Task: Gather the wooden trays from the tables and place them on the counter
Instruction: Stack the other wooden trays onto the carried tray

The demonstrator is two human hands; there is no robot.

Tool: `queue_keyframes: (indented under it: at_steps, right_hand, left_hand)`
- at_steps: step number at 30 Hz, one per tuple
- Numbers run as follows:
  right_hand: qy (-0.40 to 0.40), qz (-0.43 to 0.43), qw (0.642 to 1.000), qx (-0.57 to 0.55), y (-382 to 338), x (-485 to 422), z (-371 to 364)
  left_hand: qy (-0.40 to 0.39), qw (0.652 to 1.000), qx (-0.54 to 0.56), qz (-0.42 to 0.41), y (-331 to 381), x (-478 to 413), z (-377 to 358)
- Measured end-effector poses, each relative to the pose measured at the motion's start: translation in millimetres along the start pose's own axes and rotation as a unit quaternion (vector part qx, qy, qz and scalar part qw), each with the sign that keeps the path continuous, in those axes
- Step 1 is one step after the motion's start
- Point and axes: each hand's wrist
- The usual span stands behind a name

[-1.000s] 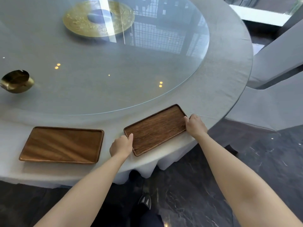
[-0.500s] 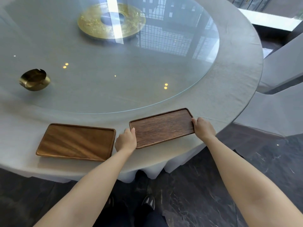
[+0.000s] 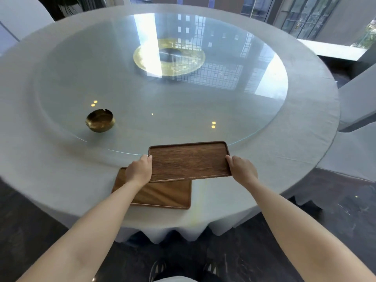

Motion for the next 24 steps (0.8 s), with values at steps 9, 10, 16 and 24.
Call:
queue_keyframes:
  at_steps: [9, 10, 16, 24]
  right_hand:
    - [-0.025, -0.005, 0.999, 0.019, -76, 25, -74]
    - [-0.026, -0.006, 0.999, 0.019, -79, 28, -81]
    - [-0.037, -0.029, 0.998, 0.033, -89, 40, -109]
    - [-0.049, -0.057, 0.996, 0.049, -90, 49, -121]
  left_hand:
    - [-0.045, 0.996, -0.080, 0.009, -101, -6, 12]
    - [-0.050, 0.995, -0.087, 0.006, -108, -7, 10]
    - [-0.069, 0.991, -0.115, -0.016, -128, -16, -2]
    - [-0.070, 0.988, -0.133, -0.044, -141, -17, -12]
Point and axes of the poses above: each hand's wrist, its own x-axis away from the middle knuckle, its own z-axis out of the back of the hand, y = z × x, and after that the axes turned 11 degrees about -y, right-handed
